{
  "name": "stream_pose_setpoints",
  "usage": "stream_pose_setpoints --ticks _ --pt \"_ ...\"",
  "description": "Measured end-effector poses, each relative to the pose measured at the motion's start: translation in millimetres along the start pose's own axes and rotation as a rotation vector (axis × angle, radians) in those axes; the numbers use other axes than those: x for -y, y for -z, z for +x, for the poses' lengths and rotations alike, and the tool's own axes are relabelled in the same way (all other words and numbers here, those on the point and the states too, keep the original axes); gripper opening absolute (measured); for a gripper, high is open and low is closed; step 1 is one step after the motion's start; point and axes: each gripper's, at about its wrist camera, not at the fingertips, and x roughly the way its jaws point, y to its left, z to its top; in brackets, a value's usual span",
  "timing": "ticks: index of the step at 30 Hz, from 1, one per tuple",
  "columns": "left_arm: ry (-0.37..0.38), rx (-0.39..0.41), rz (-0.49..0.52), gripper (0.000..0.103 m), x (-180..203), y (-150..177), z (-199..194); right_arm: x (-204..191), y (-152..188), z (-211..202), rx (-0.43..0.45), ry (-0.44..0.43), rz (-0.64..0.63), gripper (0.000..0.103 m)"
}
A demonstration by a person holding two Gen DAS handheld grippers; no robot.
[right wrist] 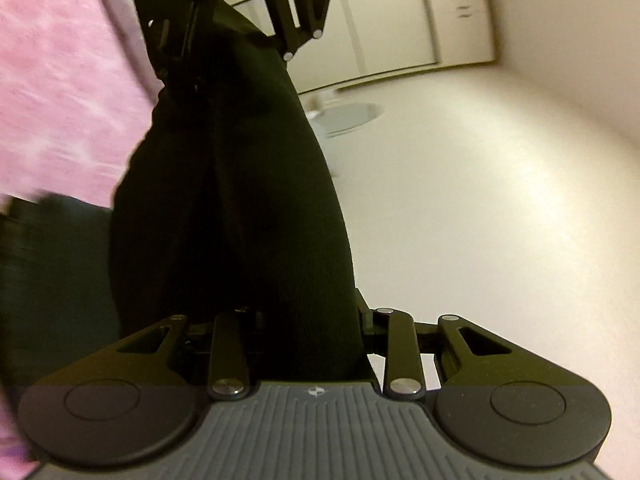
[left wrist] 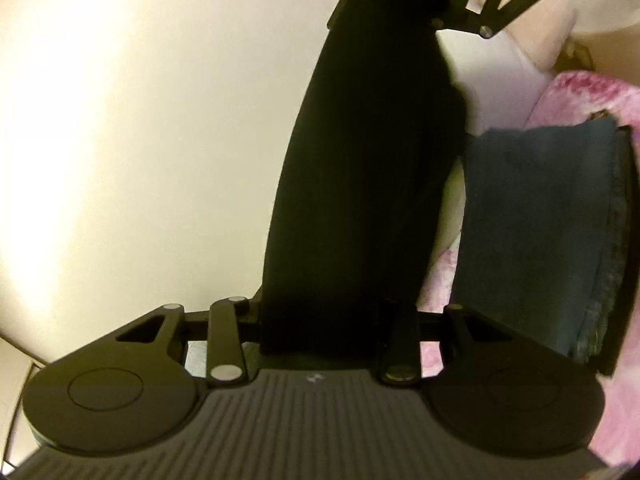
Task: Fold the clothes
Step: 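Carry the jacket to the jeans stack and lower it on top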
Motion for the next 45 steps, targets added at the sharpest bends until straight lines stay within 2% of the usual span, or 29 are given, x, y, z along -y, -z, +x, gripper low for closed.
stream_pose_setpoints --ticks 5,6,7,8,11,12,14,17,19,21,22,23,25,26,27,28,29,31,33,39,43,45 --pt "0.281 -0.114 0.068 0.042 134.7 18.3 73.4 -91.9 66.8 48.6 -0.085 -0.21 0.02 0.033" --pt "0.284 -0.118 0.078 0.044 151.5 22.5 77.8 -120.2 80.5 53.7 -0.106 -0.287 -0.004 0.033" --pt "0.254 -0.106 0.081 0.043 162.7 25.8 77.1 -142.2 89.7 56.1 -0.122 -0.355 -0.029 0.033" --pt "0.237 -0.096 0.082 0.043 165.8 29.0 73.2 -158.6 96.0 57.2 -0.136 -0.396 -0.046 0.033" --pt "0.209 -0.07 0.078 0.053 160.5 38.1 55.7 -169.8 105.0 52.5 -0.123 -0.359 0.007 0.04" --pt "0.199 -0.061 0.077 0.057 158.7 41.2 49.9 -168.9 107.2 50.1 -0.13 -0.351 0.013 0.046" --pt "0.2 -0.054 0.07 0.056 153.7 48.5 44.6 -167.1 109.6 46.4 -0.15 -0.337 0.011 0.051" --pt "0.225 -0.057 0.059 0.048 146.4 51.6 44.8 -163.7 110.6 38.8 -0.171 -0.318 0.031 0.051" --pt "0.227 -0.059 0.075 0.039 142.4 51.1 50.8 -165.2 109.1 37.3 -0.172 -0.324 0.026 0.042" --pt "0.127 -0.048 0.077 0.036 129.9 48.1 52.0 -165.5 115.9 34.4 -0.182 -0.35 0.015 0.036" --pt "0.069 -0.041 0.074 0.034 122.9 46.3 52.1 -159.8 117.9 30.9 -0.177 -0.333 0.019 0.035" --pt "0.01 -0.034 0.072 0.034 115.9 44.5 52.1 -151.1 116.9 32.5 -0.155 -0.282 0.028 0.035" --pt "-0.03 -0.033 0.04 0.032 116.3 44.2 53.5 -133.7 114.0 35.6 -0.12 -0.183 0.062 0.034" --pt "0.006 -0.048 0.045 0.032 124.8 45.7 56.8 -133.2 114.2 33.8 -0.121 -0.167 0.084 0.034" --pt "0.082 -0.07 0.07 0.032 139.5 48.6 61.4 -134.4 114.6 31.7 -0.125 -0.157 0.105 0.035" --pt "0.144 -0.082 0.105 0.03 156.2 53.1 64.0 -144.7 116.7 29.9 -0.137 -0.184 0.1 0.035" --pt "0.168 -0.078 0.137 0.029 169.2 57.2 63.0 -161.2 120.6 28.5 -0.152 -0.239 0.071 0.035" --pt "0.164 -0.084 0.12 0.029 170.9 56.5 57.8 -191.2 128.3 25.7 -0.167 -0.326 0.005 0.036" --pt "0.166 -0.09 0.095 0.031 162.8 51.0 50.9 -198.2 132.2 23.9 -0.157 -0.342 0.004 0.037" --pt "0.199 -0.098 0.091 0.031 162.5 42.5 42.1 -173.2 142.4 13.7 -0.15 -0.291 0.054 0.036" --pt "0.196 -0.108 0.093 0.032 163.2 43.4 41.8 -193.4 139.3 18.4 -0.19 -0.33 0.045 0.037" --pt "0.197 -0.104 0.097 0.032 164.9 47.1 43.4 -188.8 135.4 17.9 -0.199 -0.308 0.082 0.037"
